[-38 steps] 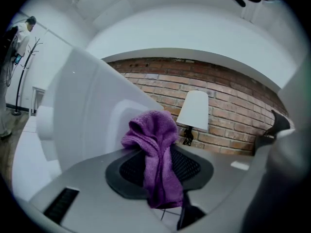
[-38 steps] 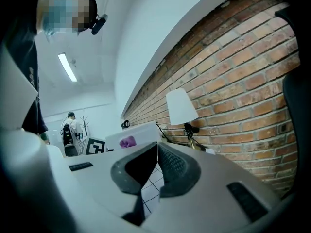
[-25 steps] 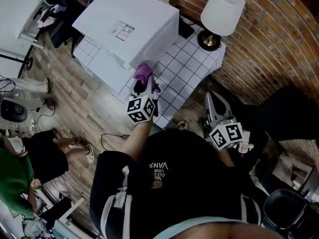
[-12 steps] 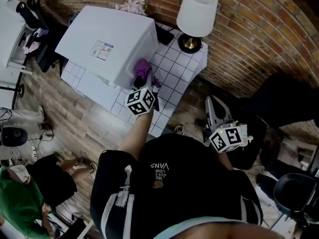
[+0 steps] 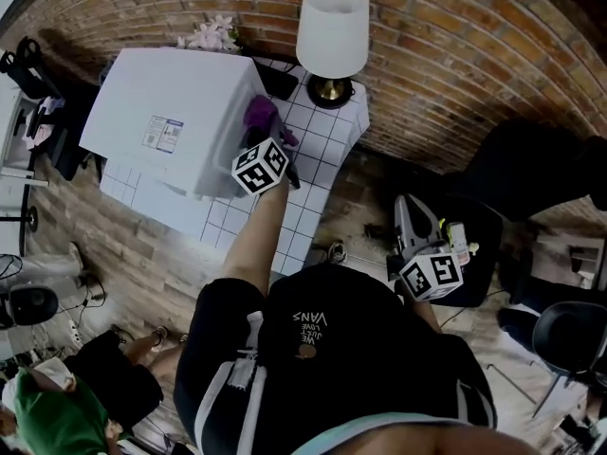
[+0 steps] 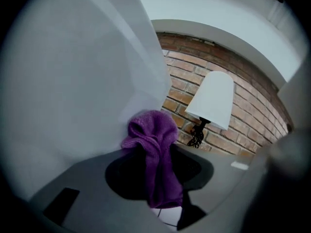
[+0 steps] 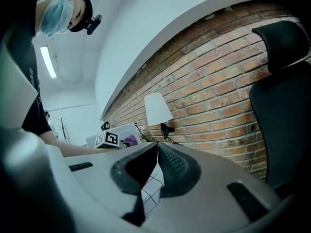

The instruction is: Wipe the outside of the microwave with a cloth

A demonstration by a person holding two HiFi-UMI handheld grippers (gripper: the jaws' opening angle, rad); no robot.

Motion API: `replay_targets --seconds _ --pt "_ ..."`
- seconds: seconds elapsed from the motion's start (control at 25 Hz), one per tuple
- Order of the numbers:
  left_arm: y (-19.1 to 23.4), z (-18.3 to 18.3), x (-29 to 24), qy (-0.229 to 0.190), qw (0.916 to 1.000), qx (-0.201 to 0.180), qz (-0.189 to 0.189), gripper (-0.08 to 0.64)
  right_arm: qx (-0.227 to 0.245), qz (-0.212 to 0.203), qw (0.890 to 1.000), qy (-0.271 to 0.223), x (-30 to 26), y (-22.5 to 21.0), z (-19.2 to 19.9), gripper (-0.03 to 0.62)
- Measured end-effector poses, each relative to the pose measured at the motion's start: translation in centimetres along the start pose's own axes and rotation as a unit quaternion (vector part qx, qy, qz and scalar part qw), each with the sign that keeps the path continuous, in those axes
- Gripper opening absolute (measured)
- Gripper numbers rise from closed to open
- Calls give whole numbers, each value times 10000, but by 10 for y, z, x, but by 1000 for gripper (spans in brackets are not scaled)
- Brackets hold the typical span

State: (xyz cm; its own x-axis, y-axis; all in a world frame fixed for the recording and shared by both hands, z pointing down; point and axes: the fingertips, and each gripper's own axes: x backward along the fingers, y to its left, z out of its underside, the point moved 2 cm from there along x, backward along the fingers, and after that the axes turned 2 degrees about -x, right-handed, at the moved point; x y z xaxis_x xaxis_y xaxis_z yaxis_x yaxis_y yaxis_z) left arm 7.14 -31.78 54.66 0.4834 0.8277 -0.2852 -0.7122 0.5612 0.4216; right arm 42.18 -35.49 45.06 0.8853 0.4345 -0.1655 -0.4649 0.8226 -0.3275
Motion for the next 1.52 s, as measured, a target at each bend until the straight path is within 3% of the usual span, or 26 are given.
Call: replay_targets --seconds 0.2,0.48,0.72,1.2,1.52 --pt "-5 -5 -21 27 9999 112 -14 141 -50 165 9999 -7 6 -8 0 4" --pt "-7 4 -10 93 9999 67 61 141 -43 30 10000 30 1 -4 0 3" --pt "1 24 38 46 10000 73 20 141 2 -384 9992 104 -13 9 4 4" --pt "63 76 158 84 9956 500 -783 141 173 -1508 9875 428 -42 56 22 3" --pt "83 90 178 172 9922 623 -1067 141 168 -1802 9820 531 -45 72 29 3"
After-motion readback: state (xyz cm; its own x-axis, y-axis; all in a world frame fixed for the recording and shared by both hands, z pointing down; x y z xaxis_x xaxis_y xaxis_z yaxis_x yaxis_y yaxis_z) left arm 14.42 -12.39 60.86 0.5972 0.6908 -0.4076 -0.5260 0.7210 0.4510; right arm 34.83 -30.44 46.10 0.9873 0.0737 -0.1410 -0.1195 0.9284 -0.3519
